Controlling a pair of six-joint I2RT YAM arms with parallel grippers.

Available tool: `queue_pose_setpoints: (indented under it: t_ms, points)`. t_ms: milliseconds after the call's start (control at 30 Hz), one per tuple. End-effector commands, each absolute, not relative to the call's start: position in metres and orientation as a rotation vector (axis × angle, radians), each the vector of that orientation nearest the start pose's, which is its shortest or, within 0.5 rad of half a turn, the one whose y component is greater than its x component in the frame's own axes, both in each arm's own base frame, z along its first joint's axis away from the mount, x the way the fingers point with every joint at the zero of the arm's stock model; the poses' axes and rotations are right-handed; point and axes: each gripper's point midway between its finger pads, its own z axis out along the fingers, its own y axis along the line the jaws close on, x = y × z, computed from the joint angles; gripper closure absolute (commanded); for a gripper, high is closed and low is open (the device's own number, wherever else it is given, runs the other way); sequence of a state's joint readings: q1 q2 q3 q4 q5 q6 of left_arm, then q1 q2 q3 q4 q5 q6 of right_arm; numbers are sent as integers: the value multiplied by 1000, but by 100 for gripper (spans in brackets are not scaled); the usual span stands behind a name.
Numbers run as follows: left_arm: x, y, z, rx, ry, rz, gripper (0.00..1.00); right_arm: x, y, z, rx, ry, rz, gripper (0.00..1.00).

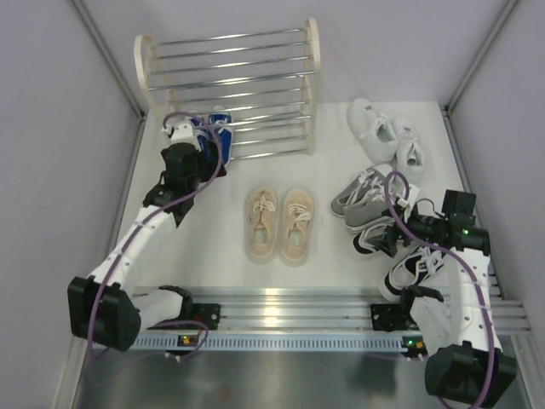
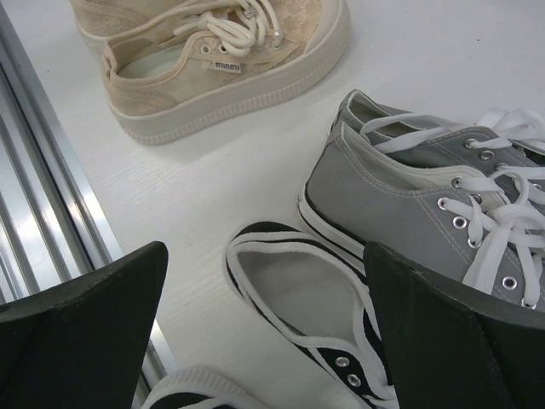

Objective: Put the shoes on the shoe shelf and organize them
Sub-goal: Place the shoe at the shoe shelf.

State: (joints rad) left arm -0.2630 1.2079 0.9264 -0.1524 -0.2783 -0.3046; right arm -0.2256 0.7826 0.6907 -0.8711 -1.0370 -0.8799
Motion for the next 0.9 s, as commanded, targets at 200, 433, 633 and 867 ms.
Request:
queue_pose_setpoints:
  t_ms: [200,433,633,867]
  points:
    - [268,-128,207,-146,2048,-695,2,196,100,193,-1034,1702,660,0]
    - [209,-146,200,-179,1987,-969,4,197,98,190,-1032,1707,644,1]
    - [201,-144,170,-305,2038,-992,9,197,97,190,-1030,1708,638,1]
    - [206,-149,156,-314,2101,-920,9,197,97,189,-1031,1708,628,0]
